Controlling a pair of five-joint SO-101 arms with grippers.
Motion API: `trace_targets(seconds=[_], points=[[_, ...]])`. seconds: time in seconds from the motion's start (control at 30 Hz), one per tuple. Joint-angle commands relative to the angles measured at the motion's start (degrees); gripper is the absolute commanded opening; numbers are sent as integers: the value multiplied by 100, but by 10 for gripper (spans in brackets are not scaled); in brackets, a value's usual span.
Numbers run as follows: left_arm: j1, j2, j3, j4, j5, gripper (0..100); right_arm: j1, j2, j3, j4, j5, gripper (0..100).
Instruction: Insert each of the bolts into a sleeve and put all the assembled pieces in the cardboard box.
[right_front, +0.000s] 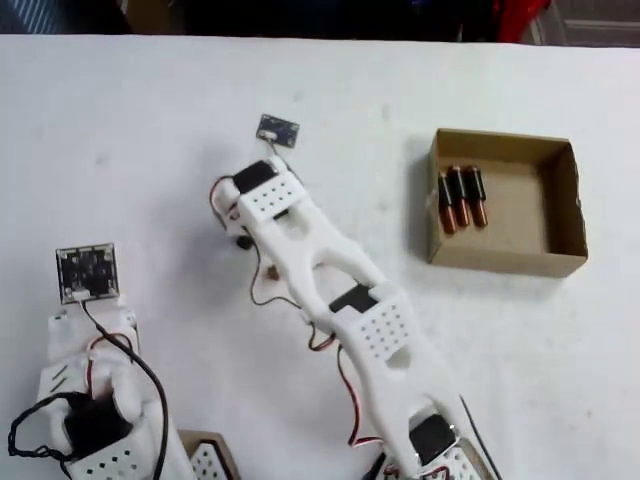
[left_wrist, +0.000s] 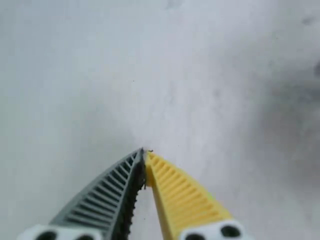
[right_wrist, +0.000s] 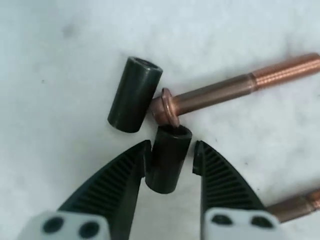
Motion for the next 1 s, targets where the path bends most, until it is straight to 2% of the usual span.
trace_targets(seconds=[0.0,0.13,0.23,0.37,0.6,0.87,0.97], points=[[-66,-84,-35,-176,-18,27,101,-84,-211,-31,-18,100],[-66,-84,-35,-176,-18,27,119,-101,-202,-22,299,12],[-66,-84,-35,-176,-18,27,84,-136,-220,163,695,16],[-57,-84,62,-211,-18,27,145,-303,-246,426,862,16],[-22,-84,141,-316,-18,27,330,-1385,-246,1059,1749,16],[470,-84,237,-308,-18,27,831,-2607,-246,1675,2813,16],[637,-84,237,-299,-18,27,1077,-3108,-246,1956,3429,17]])
